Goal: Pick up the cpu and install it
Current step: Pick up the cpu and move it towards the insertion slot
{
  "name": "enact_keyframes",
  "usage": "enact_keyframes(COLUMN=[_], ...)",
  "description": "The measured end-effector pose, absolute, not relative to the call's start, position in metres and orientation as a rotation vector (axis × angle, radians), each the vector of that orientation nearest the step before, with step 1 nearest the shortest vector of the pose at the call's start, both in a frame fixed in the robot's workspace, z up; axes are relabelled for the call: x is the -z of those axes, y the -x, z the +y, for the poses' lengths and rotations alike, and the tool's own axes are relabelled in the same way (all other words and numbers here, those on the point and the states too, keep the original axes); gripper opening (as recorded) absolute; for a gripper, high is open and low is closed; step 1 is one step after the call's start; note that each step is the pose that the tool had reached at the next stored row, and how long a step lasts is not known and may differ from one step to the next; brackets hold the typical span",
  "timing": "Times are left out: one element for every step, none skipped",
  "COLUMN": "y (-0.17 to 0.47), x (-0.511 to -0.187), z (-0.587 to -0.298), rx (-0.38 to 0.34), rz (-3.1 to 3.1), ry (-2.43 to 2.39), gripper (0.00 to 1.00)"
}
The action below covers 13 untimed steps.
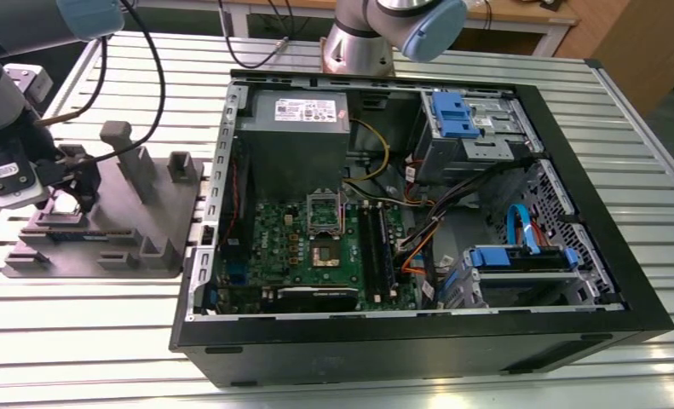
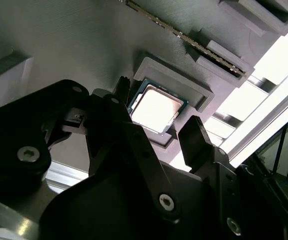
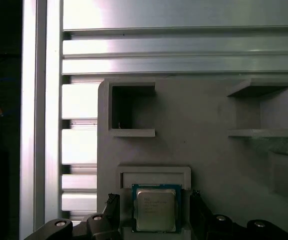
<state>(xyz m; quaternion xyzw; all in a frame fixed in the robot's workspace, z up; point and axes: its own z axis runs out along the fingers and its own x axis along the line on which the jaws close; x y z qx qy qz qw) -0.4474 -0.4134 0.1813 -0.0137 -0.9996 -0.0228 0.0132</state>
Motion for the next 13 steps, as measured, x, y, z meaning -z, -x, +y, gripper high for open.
enact_keyframes(y=[0.4475,0.4475,0.4474,0.4475,0.4474,0.4474,0.4474,0.4475,0.4474,0.4475,0.4474,0.4475,0.4475], x=[-0.1813,-0.1812,-0.1812,-0.1812,-0.1812,-0.1812,-0.1812,-0.1812,-0.1812,-0.1811,-0.1811,-0.1811,-0.1811], z=[-0.4134,-0.4134,-0.4134,-0.4134,-0.4134,-0.4134,-0.4134,-0.4134,-0.4134,-0.4134,-0.4134,-0.4134,-0.4134], rx=[0.071,0.071,0.071,0.071,0.071,0.071,0.071,0.071,0.071,0.071,0.071,0.071,0.071], rz=[-3.114,-3.114,-3.114,-3.114,-3.114,-3.114,-3.114,-3.114,-3.114,-3.114,-3.114,-3.114,-3.114], ry=[0.043,0.043,0.044,0.044,0.044,0.044,0.045,0.045,0.045,0.045,0.045,0.045,0.045], gripper=[0.66,0.66,0.66,0.66,0.66,0.66,0.65,0.65,0.58,0.58,0.51,0.51,0.51])
